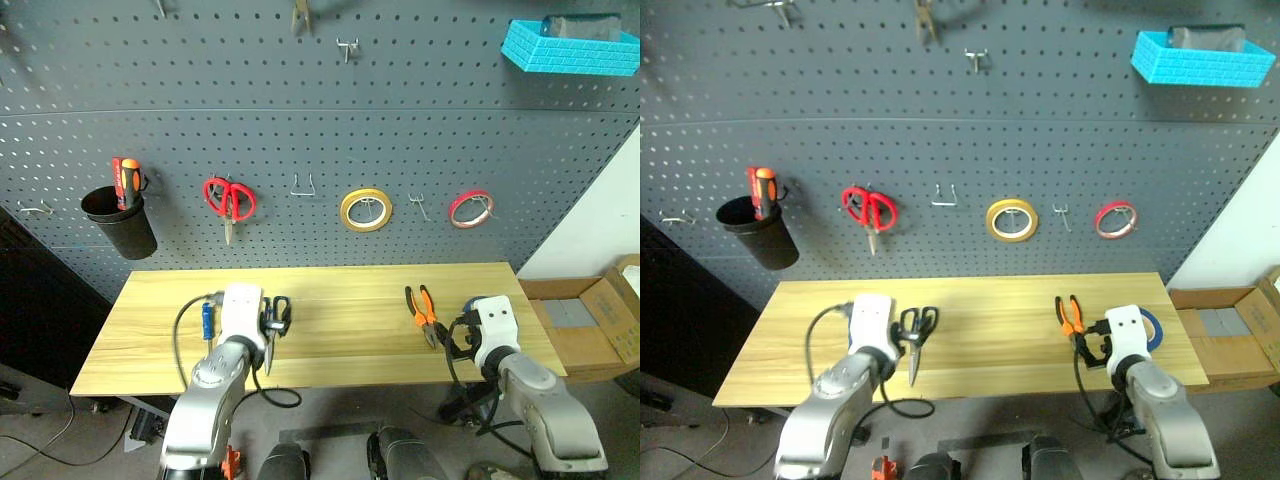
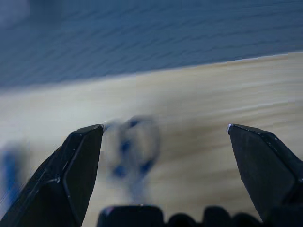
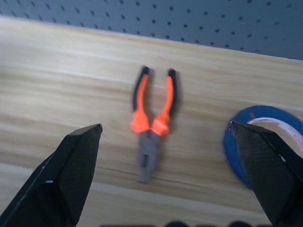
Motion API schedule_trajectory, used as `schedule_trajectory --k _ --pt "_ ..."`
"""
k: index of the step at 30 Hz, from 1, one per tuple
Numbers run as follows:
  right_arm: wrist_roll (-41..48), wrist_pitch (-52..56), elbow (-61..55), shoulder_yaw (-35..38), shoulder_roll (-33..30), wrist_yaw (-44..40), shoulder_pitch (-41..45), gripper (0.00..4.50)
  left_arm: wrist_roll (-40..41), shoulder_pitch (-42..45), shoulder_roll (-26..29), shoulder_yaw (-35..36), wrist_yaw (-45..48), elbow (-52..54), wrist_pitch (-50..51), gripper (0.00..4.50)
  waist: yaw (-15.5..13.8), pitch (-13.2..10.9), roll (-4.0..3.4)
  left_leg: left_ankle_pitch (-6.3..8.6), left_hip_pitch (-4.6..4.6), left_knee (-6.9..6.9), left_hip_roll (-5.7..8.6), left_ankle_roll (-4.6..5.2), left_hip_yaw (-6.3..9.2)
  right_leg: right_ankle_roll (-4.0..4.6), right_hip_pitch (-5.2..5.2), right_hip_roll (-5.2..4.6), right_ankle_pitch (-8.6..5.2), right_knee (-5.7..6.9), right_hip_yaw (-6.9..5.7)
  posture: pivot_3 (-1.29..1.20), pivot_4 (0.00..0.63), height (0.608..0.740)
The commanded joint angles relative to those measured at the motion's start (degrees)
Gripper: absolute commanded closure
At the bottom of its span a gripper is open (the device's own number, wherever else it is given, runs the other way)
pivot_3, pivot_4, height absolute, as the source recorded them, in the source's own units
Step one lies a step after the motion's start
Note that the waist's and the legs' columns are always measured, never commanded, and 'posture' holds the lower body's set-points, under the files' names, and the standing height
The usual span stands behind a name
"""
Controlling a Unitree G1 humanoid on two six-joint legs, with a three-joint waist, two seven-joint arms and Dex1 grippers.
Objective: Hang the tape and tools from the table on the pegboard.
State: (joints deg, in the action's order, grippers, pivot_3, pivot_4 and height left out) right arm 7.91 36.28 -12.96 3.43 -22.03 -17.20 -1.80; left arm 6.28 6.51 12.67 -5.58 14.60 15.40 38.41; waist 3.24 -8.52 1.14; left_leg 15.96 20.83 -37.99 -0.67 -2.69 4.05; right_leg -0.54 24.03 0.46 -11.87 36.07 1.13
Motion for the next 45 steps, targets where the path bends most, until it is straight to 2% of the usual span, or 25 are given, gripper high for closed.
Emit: schedule_trajectory --k 1,5,7,10,12,14,21,26,29,35,41,45 --pt "-0.26 -4.54 5.43 1.11 -3.03 -3.58 2.66 0.00 1.04 5.21 1.19 -5.98 9.29 -3.97 -5.58 0.01 0.22 -0.52 0.02 0.00 -0.01 0.03 0.00 0.00 -0.05 0.00 0.00 0.00 0.00 0.01 0.05 -0.11 0.170 0.740" --pt "-0.36 -8.40 14.17 1.44 -6.24 -6.98 6.74 0.00 -1.46 13.39 1.30 -11.88 16.34 -12.68 -14.48 0.01 0.84 -1.75 0.03 0.15 0.07 0.20 -0.04 0.27 -0.28 -0.26 0.06 0.16 0.03 0.10 0.42 -0.13 0.213 0.740" --pt "-0.67 -10.55 22.30 1.69 -7.69 -8.12 11.63 0.00 -2.64 19.52 -0.76 -15.85 21.95 -20.81 -21.76 0.01 1.22 -2.90 0.13 0.25 -0.03 0.17 -0.05 0.45 -0.48 -0.35 0.04 0.22 0.00 0.20 0.80 -0.15 0.245 0.740" --pt "-0.78 -12.31 28.08 1.38 -8.34 -9.14 15.64 0.00 -4.71 23.84 -1.11 -19.37 27.66 -28.29 -30.70 0.01 1.66 -4.31 0.14 0.26 -0.02 0.10 0.00 0.48 -1.01 -0.31 0.14 0.23 -0.03 0.18 1.25 -0.16 0.277 0.740" --pt "-0.96 -13.31 31.08 0.98 -8.44 -10.00 17.67 0.00 -4.56 25.35 -1.71 -20.40 31.05 -31.29 -33.48 0.01 2.01 -5.19 0.20 0.34 -0.02 0.08 0.00 0.62 -1.18 -0.59 0.13 0.23 0.08 0.10 1.43 -0.16 0.300 0.740" --pt "-0.81 -13.62 33.68 1.10 -8.21 -10.40 19.37 0.00 -4.72 25.91 -1.95 -21.46 33.69 -32.83 -35.51 0.01 2.33 -6.22 0.26 0.40 0.01 0.08 -0.01 0.73 -1.29 -0.85 0.17 0.23 0.20 0.02 1.57 -0.16 0.322 0.740" --pt "0.89 -12.26 38.96 2.29 -6.72 -10.73 23.44 0.00 -5.79 26.32 -2.55 -21.79 36.91 -34.29 -37.54 0.01 2.32 -9.70 0.18 0.51 0.17 0.05 -0.02 0.90 -1.31 -0.95 0.35 0.19 0.18 0.07 1.69 -0.15 0.384 0.740" --pt "1.52 -11.77 45.73 2.98 -6.12 -11.64 26.30 0.00 -5.78 27.29 -2.78 -21.12 37.71 -33.96 -36.64 0.01 2.10 -11.07 0.20 0.51 0.12 0.02 0.02 0.90 -1.29 -1.06 0.38 0.14 0.17 0.06 1.69 -0.12 0.405 0.740" --pt "2.26 -10.51 47.99 3.71 -5.65 -12.93 27.46 0.00 -5.60 27.39 -2.65 -20.61 38.10 -33.44 -36.09 0.01 1.99 -11.45 0.48 0.52 0.12 0.03 0.02 0.90 -1.32 -1.14 0.38 0.12 0.17 0.04 1.73 -0.11 0.410 0.740" --pt "3.35 -8.55 49.21 5.49 -4.82 -12.36 28.74 1.94 -4.62 28.48 -3.56 -18.84 37.70 -34.35 -33.72 0.00 1.88 -11.86 0.70 0.52 0.10 0.03 -0.01 0.90 -1.27 -1.14 0.38 0.12 0.17 0.04 1.72 -0.11 0.408 0.740" --pt "1.77 -9.25 49.25 4.62 -4.83 -12.47 28.62 4.01 -6.73 29.83 -3.11 -18.98 37.90 -37.40 -37.13 0.00 1.87 -11.87 0.71 0.52 0.10 0.06 -0.01 0.89 -1.29 -1.16 0.38 0.13 0.16 0.02 1.70 -0.10 0.390 0.740" --pt "0.63 -10.24 48.14 3.68 -5.11 -12.14 28.21 4.12 -6.22 29.35 -3.48 -18.68 38.24 -36.71 -36.77 0.00 1.87 -11.87 0.71 0.52 0.11 0.06 -0.02 0.88 -1.26 -1.17 0.39 0.13 0.16 0.00 1.66 -0.09 0.371 0.740"
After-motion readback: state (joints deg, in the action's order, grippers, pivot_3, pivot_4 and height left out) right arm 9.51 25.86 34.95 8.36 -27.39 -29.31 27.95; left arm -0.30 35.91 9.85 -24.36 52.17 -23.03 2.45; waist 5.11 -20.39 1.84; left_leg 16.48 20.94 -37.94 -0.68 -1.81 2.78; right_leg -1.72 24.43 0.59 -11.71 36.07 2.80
